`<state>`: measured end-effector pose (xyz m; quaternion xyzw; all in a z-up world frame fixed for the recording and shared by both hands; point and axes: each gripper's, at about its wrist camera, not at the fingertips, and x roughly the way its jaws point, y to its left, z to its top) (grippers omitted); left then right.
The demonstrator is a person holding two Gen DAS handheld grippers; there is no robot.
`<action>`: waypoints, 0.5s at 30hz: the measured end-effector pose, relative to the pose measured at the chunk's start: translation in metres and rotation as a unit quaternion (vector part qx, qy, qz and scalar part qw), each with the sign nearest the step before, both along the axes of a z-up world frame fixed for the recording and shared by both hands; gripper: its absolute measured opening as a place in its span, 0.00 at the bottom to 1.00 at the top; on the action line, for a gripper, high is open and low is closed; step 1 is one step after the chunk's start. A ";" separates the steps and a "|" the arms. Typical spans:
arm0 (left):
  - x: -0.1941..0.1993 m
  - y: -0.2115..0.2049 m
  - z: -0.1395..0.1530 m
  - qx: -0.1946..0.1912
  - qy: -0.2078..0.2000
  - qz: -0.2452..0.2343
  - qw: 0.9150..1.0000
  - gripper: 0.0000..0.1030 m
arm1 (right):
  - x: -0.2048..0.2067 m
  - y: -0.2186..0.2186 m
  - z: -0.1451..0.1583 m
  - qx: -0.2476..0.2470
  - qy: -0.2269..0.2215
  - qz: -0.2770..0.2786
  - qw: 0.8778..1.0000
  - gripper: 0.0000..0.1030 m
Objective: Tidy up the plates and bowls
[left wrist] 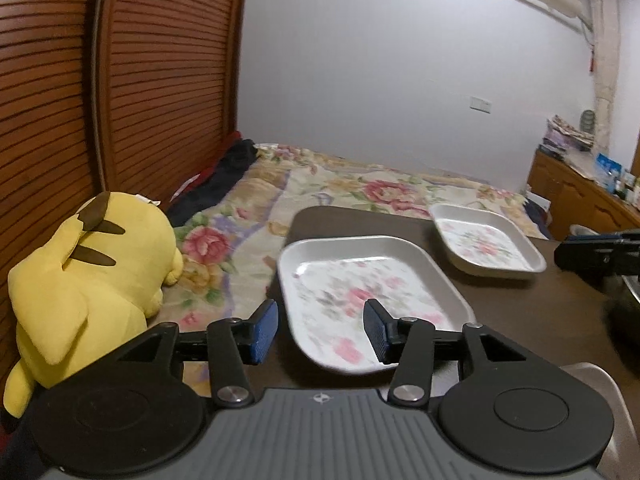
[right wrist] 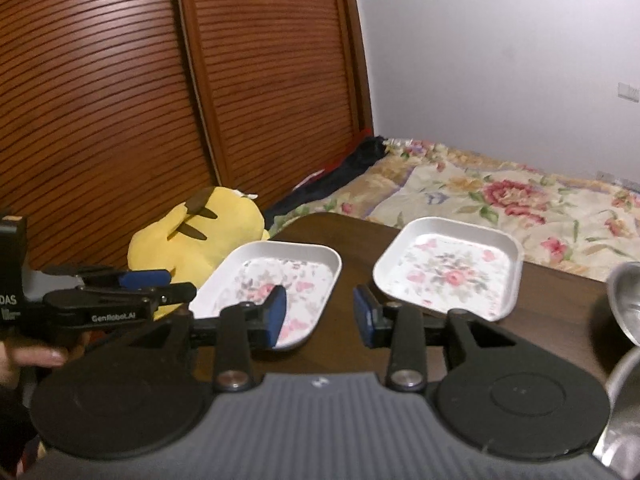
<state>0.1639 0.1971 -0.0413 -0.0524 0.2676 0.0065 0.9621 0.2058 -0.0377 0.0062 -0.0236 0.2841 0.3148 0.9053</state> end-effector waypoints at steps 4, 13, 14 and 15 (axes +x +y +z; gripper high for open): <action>0.019 0.010 -0.009 -0.006 0.009 0.001 1.000 0.46 | 0.024 0.021 -0.014 -0.015 0.024 0.003 1.000 0.37; 0.038 0.017 -0.023 -0.020 0.028 -0.003 0.999 0.30 | 0.057 0.045 -0.041 -0.041 0.080 0.008 0.996 0.37; 0.039 0.018 -0.024 -0.021 0.030 -0.003 0.999 0.29 | 0.058 0.047 -0.043 -0.044 0.082 0.008 0.996 0.37; 0.039 0.019 -0.024 -0.023 0.031 -0.003 0.999 0.28 | 0.059 0.048 -0.044 -0.045 0.084 0.009 0.995 0.36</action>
